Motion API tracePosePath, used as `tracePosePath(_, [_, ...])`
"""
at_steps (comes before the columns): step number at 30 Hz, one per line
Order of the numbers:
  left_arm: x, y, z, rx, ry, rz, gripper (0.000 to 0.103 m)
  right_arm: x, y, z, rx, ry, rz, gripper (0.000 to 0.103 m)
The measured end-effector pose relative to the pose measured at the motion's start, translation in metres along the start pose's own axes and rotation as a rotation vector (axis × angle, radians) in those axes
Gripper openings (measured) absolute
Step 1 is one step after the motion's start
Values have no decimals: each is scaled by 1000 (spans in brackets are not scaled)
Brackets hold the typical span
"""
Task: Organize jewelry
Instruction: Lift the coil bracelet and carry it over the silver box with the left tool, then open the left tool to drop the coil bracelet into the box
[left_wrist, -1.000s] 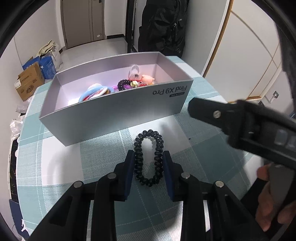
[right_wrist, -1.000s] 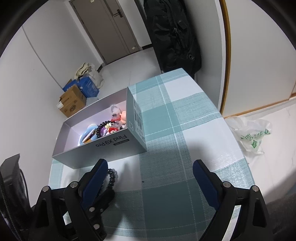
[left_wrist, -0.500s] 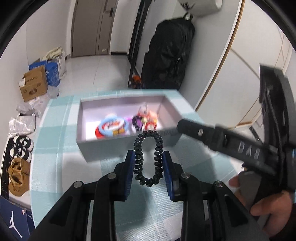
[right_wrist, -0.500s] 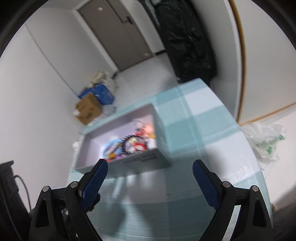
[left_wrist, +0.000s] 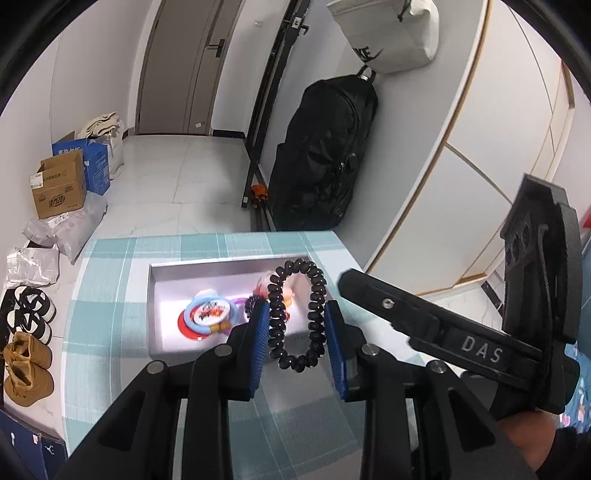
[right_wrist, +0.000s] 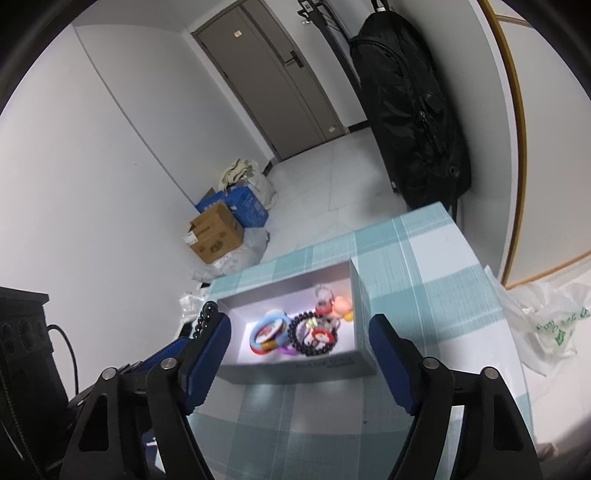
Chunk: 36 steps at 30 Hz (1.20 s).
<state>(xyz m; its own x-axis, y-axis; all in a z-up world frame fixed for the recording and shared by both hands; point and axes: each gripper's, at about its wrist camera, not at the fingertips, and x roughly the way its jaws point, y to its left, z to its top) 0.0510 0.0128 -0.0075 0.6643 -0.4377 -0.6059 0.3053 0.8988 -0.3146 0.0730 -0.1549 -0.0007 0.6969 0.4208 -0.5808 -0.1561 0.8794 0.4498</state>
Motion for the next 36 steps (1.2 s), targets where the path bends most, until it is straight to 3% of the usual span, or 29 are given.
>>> tracePosePath(6, [8,9,13,-6,-18,35,25,2,-11,15,14,3,45,71])
tracePosePath(14, [32,20,21,-37,28,80,25,38,-18,25,26,104,140,62])
tracePosePath(23, [50,34,27,-101,102,28,28,74,-23,29,67,188,184,51])
tracePosePath(29, [56,41,32,-161,169,52,49,80,-32,31,104,204,162,56])
tracePosePath(32, [51,39,31,-145,160,67,61,75,-33,31,104,191,160,63])
tracePosePath(34, [48,37,30,-133,161,68,65,70,-33,32,102,179,155,76])
tracePosePath(36, [46,36,28,-130,165,86,66,65,-33,32,95,168,137,79])
